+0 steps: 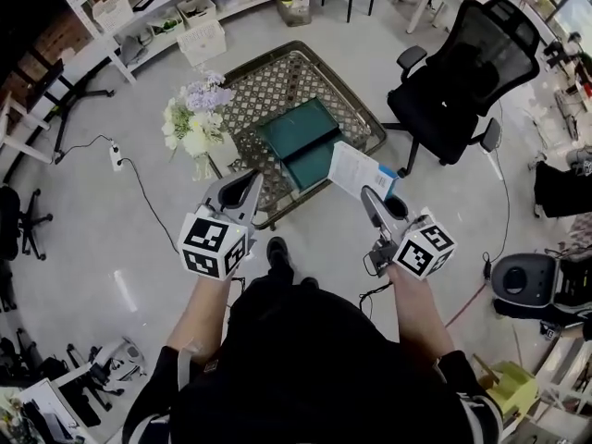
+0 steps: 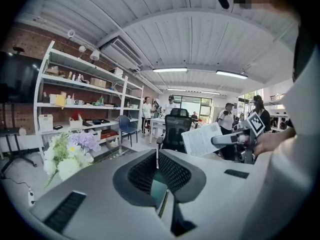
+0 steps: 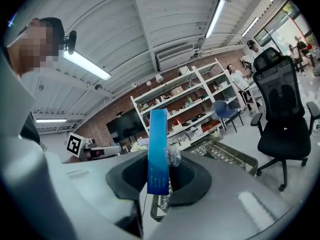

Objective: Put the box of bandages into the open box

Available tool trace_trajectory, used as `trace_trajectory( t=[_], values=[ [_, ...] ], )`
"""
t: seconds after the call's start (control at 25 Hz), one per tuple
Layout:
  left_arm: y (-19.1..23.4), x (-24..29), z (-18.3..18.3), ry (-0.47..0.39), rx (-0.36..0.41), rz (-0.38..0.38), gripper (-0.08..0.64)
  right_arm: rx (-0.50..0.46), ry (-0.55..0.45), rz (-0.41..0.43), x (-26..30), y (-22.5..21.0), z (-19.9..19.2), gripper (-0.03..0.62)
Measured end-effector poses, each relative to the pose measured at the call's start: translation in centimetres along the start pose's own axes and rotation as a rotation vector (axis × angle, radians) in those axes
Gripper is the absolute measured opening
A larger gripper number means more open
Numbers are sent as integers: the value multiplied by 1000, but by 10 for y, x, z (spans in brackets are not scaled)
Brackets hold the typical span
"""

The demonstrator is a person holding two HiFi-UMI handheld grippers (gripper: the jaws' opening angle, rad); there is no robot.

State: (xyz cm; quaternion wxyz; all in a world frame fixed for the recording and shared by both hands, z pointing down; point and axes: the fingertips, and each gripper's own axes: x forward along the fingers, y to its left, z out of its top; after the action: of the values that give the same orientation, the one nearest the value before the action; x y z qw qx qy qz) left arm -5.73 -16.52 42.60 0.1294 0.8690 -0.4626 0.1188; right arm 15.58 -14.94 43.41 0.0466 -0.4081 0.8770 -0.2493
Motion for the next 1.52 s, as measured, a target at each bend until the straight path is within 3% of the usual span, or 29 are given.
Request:
trace_trajectory(
  t=[0.4,0.72,0.96,1.2,1.52],
  values=[
    [48,57,9,14,-15,-88,17,17,132,-107,74,-43,-25,91],
    [64,86,-11,86,-59,-91,17,76,276,-163,91,-88,-72,91],
    [69,113,-14,127,-68,-26,17,113,418,-116,106,-128,-105,92],
    [74,128,-29,170,-155,47,17,128,573,-47,129,-156,-139,92],
    [80,130,-42,202,-202,135,17,134,747,-3,153,-181,-179,94]
  ],
)
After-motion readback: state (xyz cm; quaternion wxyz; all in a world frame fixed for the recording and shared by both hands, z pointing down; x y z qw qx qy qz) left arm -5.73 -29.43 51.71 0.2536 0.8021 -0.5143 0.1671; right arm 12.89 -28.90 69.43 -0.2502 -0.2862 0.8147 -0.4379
